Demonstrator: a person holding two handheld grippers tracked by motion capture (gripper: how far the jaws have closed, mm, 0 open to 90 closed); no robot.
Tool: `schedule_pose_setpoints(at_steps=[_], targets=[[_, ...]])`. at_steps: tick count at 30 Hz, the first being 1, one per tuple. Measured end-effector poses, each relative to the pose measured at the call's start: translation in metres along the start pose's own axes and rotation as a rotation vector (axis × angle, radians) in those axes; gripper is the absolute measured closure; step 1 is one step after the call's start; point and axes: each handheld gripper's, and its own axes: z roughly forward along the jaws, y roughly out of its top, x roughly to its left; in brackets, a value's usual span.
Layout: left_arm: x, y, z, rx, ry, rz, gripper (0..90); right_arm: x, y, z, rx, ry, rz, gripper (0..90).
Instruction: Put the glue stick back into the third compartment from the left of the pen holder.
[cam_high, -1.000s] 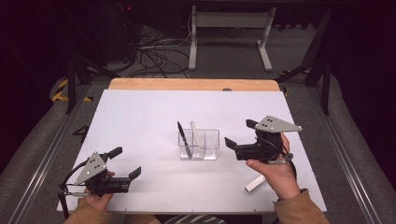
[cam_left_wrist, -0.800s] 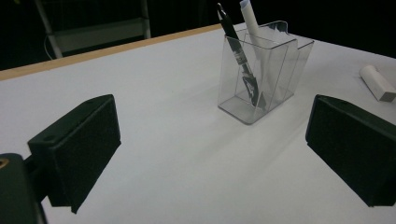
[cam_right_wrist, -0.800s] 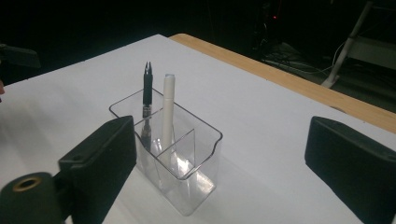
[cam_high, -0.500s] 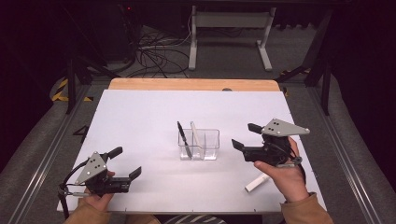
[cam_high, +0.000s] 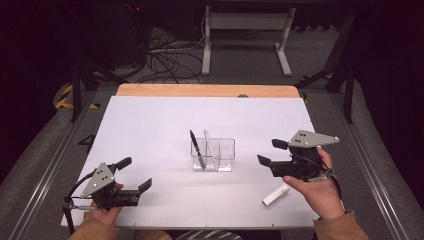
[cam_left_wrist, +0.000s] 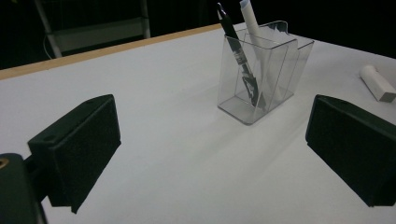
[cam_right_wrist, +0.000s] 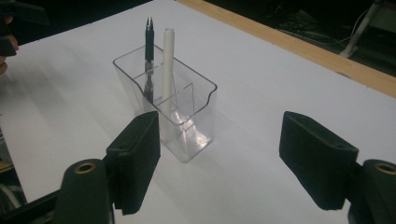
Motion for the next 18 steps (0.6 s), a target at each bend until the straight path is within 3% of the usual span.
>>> schedule_pose_setpoints(at_steps=[7, 13, 15, 18], targets=[[0.000, 0.000, 0.000, -0.003, 0.001, 0.004, 4.1, -0.003, -0.004, -0.002, 0.017, -0.015, -0.014, 29.7], [0.000, 0.000, 0.000, -0.003, 0.001, 0.004, 4.1, -0.007, -0.009, -0.003, 0.020, 0.005, -0.075, 29.9], [0.000, 0.000, 0.000, -0.001, 0.000, 0.004, 4.1, -0.007, -0.010, -0.001, 0.048, 0.014, -0.088, 29.8], [0.000, 0.000, 0.000, -0.002, 0.002, 0.000, 4.1, -0.008, -0.012, 0.000, 0.108, -0.012, -0.118, 29.8]])
